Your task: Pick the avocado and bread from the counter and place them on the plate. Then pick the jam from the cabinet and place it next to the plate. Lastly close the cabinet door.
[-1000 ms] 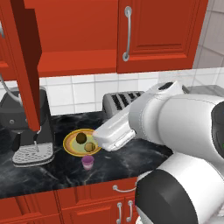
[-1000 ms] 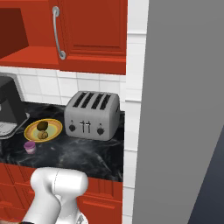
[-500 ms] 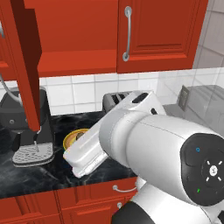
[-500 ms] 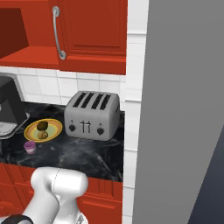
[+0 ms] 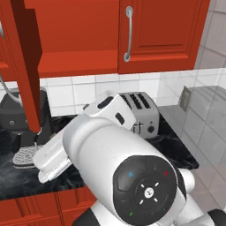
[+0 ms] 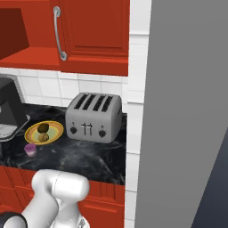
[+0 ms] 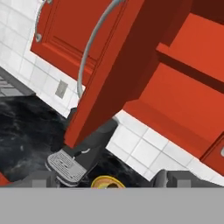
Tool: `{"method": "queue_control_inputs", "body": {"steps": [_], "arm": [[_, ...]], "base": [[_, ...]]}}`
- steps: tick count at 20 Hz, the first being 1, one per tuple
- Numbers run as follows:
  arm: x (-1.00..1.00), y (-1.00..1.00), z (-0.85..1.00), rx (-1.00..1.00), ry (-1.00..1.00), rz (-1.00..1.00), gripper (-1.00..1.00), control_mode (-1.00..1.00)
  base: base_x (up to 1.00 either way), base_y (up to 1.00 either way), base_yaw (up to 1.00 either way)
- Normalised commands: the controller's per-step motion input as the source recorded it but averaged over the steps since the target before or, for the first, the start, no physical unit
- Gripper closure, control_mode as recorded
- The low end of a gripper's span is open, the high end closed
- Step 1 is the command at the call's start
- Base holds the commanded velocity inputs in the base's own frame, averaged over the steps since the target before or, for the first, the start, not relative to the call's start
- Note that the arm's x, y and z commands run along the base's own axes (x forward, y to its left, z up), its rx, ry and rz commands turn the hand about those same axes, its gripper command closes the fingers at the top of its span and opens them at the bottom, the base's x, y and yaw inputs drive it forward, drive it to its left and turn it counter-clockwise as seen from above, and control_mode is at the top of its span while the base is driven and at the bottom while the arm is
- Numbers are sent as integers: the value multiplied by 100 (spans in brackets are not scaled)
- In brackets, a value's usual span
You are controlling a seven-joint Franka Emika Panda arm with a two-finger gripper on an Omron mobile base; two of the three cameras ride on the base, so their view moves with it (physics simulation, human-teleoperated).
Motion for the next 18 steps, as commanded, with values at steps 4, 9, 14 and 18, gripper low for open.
{"method": "queue_control_inputs", "body": {"steps": [4, 9, 14, 18], "arm": [[23, 47, -19, -3, -5, -3, -100, -100], [34, 51, -34, -3, -2, -3, -100, -100], [52, 46, -22, -5, -9, -5, -100, -100], [53, 53, -29, -7, -10, -6, -100, -100]], "base": [[0, 0, 0], [0, 0, 0], [0, 0, 0], [0, 0, 0]]}}
